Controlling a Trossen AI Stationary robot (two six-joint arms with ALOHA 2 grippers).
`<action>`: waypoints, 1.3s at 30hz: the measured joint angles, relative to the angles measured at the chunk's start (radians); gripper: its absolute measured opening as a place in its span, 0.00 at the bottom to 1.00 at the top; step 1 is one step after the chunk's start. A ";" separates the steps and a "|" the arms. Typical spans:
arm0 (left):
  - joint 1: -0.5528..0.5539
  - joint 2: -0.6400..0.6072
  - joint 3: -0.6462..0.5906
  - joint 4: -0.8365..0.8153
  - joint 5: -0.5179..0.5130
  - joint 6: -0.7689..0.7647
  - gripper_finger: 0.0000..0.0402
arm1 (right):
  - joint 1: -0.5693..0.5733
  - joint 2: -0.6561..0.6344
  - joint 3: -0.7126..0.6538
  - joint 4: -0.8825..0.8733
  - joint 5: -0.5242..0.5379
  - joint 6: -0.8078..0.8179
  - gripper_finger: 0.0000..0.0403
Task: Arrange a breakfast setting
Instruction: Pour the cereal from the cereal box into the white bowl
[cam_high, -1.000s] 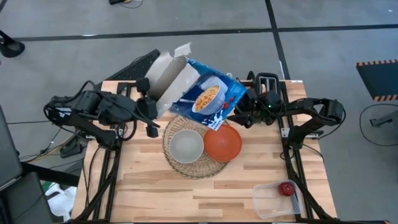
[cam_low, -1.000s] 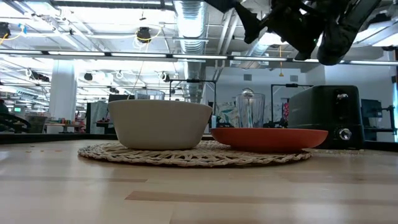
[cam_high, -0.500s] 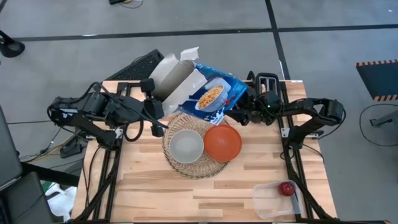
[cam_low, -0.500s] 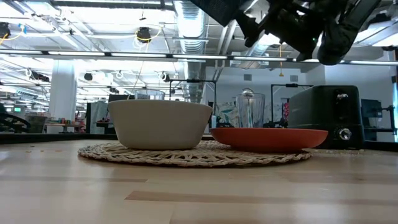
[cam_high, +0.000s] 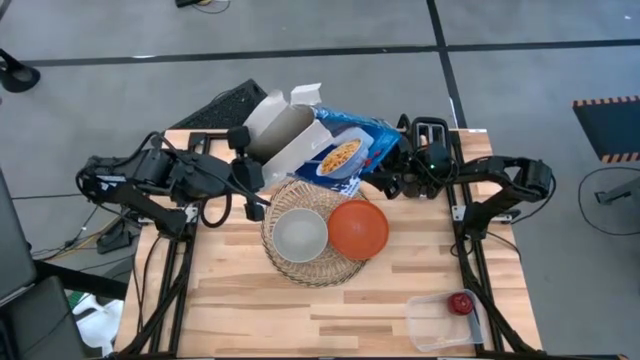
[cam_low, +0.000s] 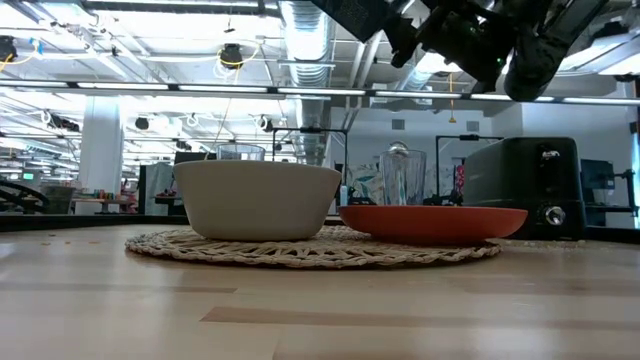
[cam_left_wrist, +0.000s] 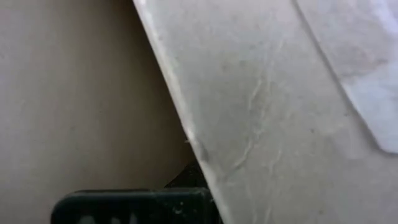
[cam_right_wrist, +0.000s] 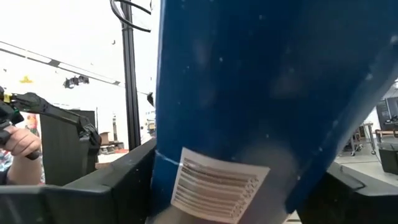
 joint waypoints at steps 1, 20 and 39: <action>0.000 0.000 0.000 -0.002 0.000 -0.008 0.00 | -0.006 0.000 0.001 -0.007 -0.003 0.000 0.79; -0.042 0.000 0.037 -0.126 0.110 -0.270 0.43 | -0.123 -0.052 0.002 -0.176 -0.177 0.027 0.73; -0.147 -0.150 0.045 -0.265 -0.108 -0.406 0.45 | -0.179 -0.349 -0.001 -0.764 -0.218 -0.203 0.73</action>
